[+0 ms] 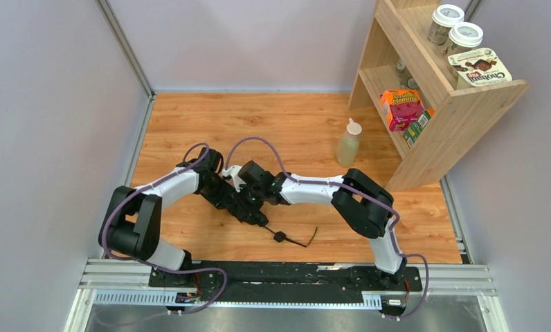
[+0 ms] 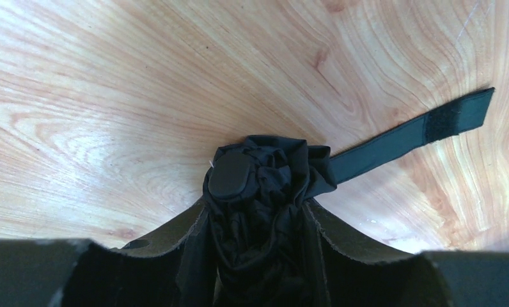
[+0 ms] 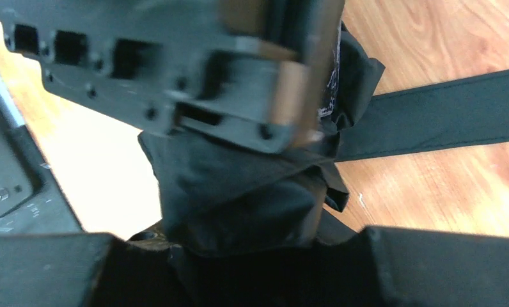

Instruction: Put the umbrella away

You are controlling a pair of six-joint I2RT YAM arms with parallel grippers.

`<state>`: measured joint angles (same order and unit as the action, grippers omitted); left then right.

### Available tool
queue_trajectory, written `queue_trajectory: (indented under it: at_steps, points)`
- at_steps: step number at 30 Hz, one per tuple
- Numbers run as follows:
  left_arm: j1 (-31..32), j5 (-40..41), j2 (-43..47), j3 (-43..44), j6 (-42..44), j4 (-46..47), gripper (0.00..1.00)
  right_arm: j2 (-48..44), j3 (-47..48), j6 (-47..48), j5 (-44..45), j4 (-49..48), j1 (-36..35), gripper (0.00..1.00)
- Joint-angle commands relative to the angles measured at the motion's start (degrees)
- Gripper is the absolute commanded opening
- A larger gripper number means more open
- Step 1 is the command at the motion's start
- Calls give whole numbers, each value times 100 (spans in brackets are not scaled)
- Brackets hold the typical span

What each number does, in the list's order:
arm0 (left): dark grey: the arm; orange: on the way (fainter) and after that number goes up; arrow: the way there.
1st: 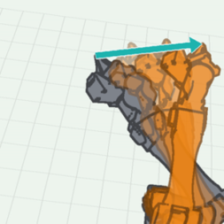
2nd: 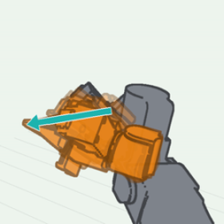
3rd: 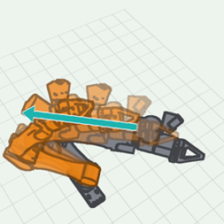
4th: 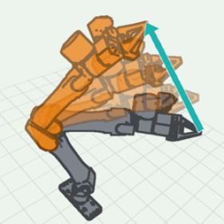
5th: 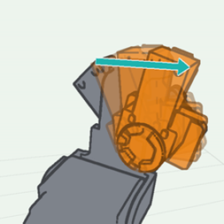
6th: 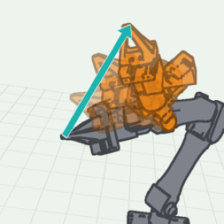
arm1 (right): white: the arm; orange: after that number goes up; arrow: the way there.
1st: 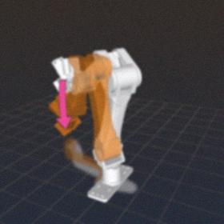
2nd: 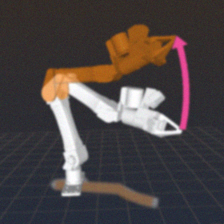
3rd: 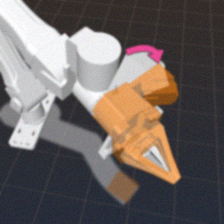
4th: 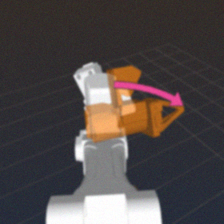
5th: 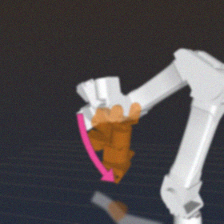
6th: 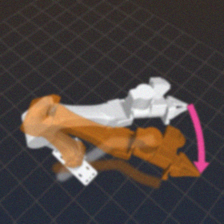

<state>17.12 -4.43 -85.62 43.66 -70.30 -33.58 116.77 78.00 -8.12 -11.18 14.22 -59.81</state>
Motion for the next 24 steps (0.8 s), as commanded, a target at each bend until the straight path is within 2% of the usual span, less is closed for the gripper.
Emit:
queue_trajectory:
  at_steps: [1, 2, 3, 5, 7, 12, 16, 18, 22, 24]
  points:
    - [45, 425, 274, -472, 894, -449, 10, 372, -591, -522, -1865, -383, 829, 0]
    - [45, 399, 483, -559, 1035, -204, 19, 468, -671, -698, -2497, -533, 1022, 0]
    - [45, 390, 581, -621, 1045, -132, 39, 574, -715, -891, -2973, -638, 1181, 0]
    - [45, 224, 924, -893, 1010, 307, 58, 750, -873, -1295, -3791, -1077, 1383, 0]
    - [45, 39, 1205, -1200, 896, 668, 66, 934, -970, -1778, -4293, -1717, 1524, 0]
    - [54, -470, 1294, -1395, 606, 1064, 71, 1400, -1050, -3510, -5016, -3493, 1657, 0]
    - [177, -595, 1390, -1369, 413, 942, 73, 1699, -865, -4187, -5087, -3996, 1692, 0]
    - [300, -551, 1496, -1351, 246, 819, 73, 1875, -847, -4748, -5183, -4539, 1718, 0]
    - [633, -585, 1558, -1509, -237, 1037, 73, 2174, -892, -6006, -5315, -6129, 1736, 0]
    - [757, -603, 1409, -1632, -440, 1301, 68, 2306, -848, -6446, -5324, -6614, 1736, 0]
